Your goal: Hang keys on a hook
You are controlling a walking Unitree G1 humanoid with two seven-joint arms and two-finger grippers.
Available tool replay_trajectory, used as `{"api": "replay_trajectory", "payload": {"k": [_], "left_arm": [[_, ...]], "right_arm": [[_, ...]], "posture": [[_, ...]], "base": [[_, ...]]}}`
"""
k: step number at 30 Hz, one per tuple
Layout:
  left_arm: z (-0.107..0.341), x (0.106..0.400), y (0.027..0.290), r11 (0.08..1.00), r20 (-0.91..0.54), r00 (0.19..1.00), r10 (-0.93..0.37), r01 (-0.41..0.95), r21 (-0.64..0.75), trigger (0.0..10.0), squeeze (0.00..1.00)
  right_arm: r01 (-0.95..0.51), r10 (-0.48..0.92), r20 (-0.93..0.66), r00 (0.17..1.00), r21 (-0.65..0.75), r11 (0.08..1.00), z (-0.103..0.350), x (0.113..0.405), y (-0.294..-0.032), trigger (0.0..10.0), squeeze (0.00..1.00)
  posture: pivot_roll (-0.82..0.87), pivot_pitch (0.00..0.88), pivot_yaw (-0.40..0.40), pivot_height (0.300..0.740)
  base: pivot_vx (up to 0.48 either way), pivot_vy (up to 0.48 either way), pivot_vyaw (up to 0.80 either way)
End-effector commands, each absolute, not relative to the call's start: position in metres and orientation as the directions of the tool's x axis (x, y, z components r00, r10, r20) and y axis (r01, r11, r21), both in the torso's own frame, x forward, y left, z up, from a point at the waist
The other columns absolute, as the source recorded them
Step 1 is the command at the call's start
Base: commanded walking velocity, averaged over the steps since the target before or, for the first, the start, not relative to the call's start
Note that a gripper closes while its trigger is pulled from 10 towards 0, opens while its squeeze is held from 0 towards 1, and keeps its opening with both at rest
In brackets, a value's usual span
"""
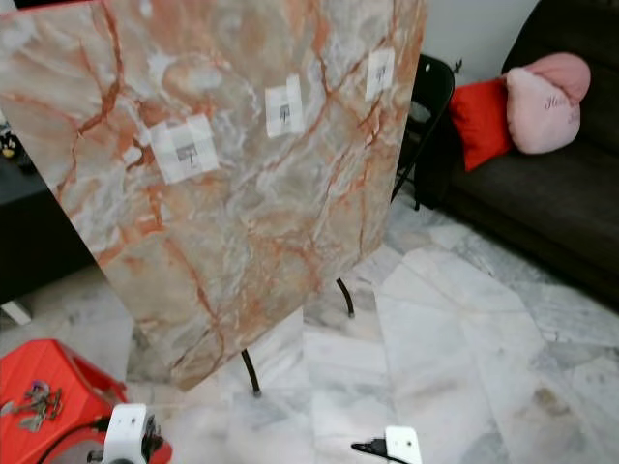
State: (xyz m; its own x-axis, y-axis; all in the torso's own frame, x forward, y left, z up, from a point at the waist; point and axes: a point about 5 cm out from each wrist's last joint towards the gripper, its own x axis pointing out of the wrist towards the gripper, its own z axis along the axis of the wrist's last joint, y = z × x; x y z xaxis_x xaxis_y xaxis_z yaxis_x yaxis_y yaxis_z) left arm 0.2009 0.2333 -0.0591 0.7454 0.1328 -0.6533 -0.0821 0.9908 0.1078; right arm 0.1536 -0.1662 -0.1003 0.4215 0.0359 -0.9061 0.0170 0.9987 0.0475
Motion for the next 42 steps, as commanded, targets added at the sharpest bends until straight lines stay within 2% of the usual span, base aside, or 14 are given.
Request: {"api": "replay_trajectory", "payload": {"k": [1,12,18,23,27,30,37,42], "left_arm": [[-0.052,0.21,0.233,0.993,-0.608,0.785,0.114,-0.069,0.097,10.0,0.0],[-0.002,0.249,0.227,0.986,-0.337,0.942,-0.005,0.061,0.155,10.0,0.0],[0.035,0.262,0.22,0.979,-0.192,0.978,-0.079,0.112,0.167,10.0,0.0],[0.046,0.266,0.215,0.974,-0.165,0.981,-0.103,0.133,0.183,10.0,0.0],[0.076,0.281,0.202,0.974,-0.057,0.99,-0.13,0.138,0.182,10.0,0.0],[0.078,0.275,0.192,0.973,-0.039,0.989,-0.141,0.145,0.18,10.0,0.0],[0.073,0.262,0.191,0.98,-0.026,0.993,-0.115,0.118,0.16,10.0,0.0],[0.079,0.256,0.189,0.974,0.014,0.989,-0.148,0.144,0.178,10.0,0.0]], "right_arm": [[0.007,0.046,-0.9,0.433,0.054,0.999,-0.099,0.156,-0.163,10.0,0.0],[-0.001,0.046,-0.9,0.433,0.05,0.999,-0.099,0.156,-0.164,10.0,0.0],[-0.01,0.048,-0.9,0.433,0.049,0.999,-0.099,0.156,-0.165,10.0,0.0],[0.002,0.048,-0.899,0.435,0.054,0.999,-0.099,0.156,-0.165,10.0,0.0],[0.008,0.047,-0.899,0.436,0.056,0.998,-0.099,0.156,-0.165,10.0,0.0],[0.016,0.045,-0.898,0.437,0.058,0.998,-0.1,0.155,-0.164,10.0,0.0],[0.025,0.044,-0.898,0.439,0.062,0.998,-0.1,0.154,-0.163,10.0,0.0],[0.036,0.045,-0.896,0.441,0.068,0.997,-0.1,0.154,-0.164,10.0,0.0]], "posture": [[0.07,0.005,-0.04,0.74],[0.08,0.003,-0.04,0.74],[0.08,0.0,-0.041,0.74],[0.07,0.0,-0.041,0.74],[0.07,0.0,-0.037,0.74],[0.05,0.0,-0.025,0.74],[0.05,0.0,-0.025,0.74],[0.05,0.0,-0.028,0.74]], "base": [[0.0,0.0,0.0],[0.0,0.0,0.0],[0.0,0.0,0.0],[0.0,0.0,0.0],[0.0,0.0,0.0],[0.0,0.0,0.0],[0.0,0.0,0.0],[0.0,0.0,0.0]]}}
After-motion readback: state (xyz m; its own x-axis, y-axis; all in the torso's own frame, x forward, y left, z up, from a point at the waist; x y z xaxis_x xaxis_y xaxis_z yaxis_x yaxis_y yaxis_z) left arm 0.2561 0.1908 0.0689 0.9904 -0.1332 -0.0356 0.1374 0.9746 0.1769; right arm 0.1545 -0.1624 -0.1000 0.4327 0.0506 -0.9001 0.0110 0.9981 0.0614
